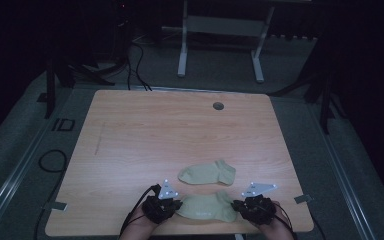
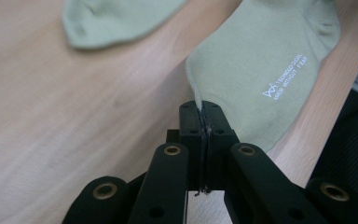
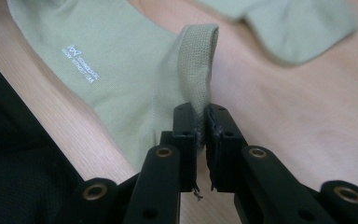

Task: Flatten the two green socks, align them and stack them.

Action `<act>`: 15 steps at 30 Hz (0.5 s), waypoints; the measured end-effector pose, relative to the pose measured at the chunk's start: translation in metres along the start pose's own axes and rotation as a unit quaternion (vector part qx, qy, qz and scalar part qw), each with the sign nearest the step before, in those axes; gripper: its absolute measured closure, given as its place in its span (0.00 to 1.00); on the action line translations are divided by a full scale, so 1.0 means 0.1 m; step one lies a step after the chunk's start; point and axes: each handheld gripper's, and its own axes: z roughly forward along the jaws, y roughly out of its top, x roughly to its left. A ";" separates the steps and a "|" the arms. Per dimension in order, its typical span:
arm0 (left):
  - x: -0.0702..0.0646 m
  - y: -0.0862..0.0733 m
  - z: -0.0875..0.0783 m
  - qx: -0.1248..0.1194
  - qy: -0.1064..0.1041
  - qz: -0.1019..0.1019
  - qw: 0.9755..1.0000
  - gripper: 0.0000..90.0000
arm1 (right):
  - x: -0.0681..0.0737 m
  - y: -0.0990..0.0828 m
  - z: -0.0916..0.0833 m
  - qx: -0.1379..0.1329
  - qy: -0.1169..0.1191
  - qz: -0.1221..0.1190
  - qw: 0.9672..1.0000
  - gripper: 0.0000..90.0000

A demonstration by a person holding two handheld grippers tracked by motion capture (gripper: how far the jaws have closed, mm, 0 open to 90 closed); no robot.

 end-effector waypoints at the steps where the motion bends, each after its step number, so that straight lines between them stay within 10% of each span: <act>1: 0.00 0.03 -0.03 -0.005 0.003 -0.001 1.000 0.98 | -0.01 0.03 -0.05 -0.006 -0.001 -0.001 1.000 0.92; 15: 0.21 0.63 -0.27 -0.027 0.041 0.012 0.999 0.98 | -0.30 0.58 -0.30 -0.050 -0.023 0.002 0.999 0.92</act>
